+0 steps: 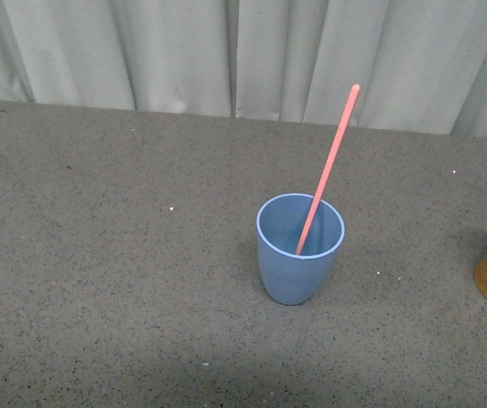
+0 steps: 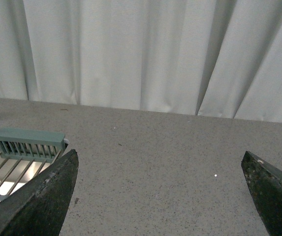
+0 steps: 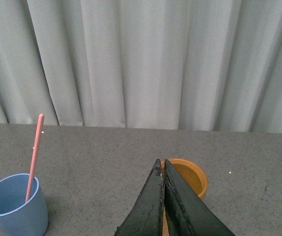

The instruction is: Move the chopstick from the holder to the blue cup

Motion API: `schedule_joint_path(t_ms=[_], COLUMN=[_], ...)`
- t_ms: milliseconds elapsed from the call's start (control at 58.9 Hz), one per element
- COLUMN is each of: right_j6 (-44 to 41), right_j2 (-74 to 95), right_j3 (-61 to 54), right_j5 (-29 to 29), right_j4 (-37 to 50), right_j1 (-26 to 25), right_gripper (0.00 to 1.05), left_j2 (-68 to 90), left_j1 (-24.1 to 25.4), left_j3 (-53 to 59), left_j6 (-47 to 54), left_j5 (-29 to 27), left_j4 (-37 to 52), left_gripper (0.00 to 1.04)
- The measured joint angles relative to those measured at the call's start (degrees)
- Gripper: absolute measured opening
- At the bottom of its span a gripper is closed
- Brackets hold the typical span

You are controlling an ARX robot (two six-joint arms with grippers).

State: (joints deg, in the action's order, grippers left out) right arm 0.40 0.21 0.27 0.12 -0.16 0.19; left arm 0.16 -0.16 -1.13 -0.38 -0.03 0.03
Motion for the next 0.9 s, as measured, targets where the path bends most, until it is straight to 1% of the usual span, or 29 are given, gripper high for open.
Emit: schedule_joint_path(t_ms=[170, 204, 322, 373, 407, 577, 696, 713, 780, 899], right_j6=[-0.1, -0.2, -0.2, -0.2, -0.2, -0.2, -0.2, -0.2, -0.2, -0.2], right_j2=[0.0, 0.0, 0.0, 0.0, 0.0, 0.0, 0.0, 0.0, 0.0, 0.0], right_j3=[0.0, 0.0, 0.0, 0.0, 0.0, 0.0, 0.0, 0.0, 0.0, 0.0], right_j5=[0.0, 0.0, 0.0, 0.0, 0.0, 0.0, 0.0, 0.0, 0.0, 0.0], right_j4=[0.0, 0.0, 0.0, 0.0, 0.0, 0.0, 0.0, 0.0, 0.0, 0.0], right_j1=[0.0, 0.0, 0.0, 0.0, 0.0, 0.0, 0.0, 0.0, 0.0, 0.0], right_gripper=[0.01, 0.05, 0.24, 0.35, 0.43, 0.70, 0.96, 0.97, 0.94, 0.95], left_j2=[0.0, 0.0, 0.0, 0.0, 0.0, 0.0, 0.0, 0.0, 0.0, 0.0], left_j1=[0.0, 0.0, 0.0, 0.0, 0.0, 0.0, 0.0, 0.0, 0.0, 0.0], left_j3=[0.0, 0.0, 0.0, 0.0, 0.0, 0.0, 0.0, 0.0, 0.0, 0.0], left_j6=[0.0, 0.0, 0.0, 0.0, 0.0, 0.0, 0.0, 0.0, 0.0, 0.0], left_j5=[0.0, 0.0, 0.0, 0.0, 0.0, 0.0, 0.0, 0.0, 0.0, 0.0], left_j4=[0.0, 0.0, 0.0, 0.0, 0.0, 0.0, 0.0, 0.0, 0.0, 0.0], left_gripper=[0.98, 0.98, 0.98, 0.98, 0.98, 0.98, 0.98, 0.98, 0.98, 0.98])
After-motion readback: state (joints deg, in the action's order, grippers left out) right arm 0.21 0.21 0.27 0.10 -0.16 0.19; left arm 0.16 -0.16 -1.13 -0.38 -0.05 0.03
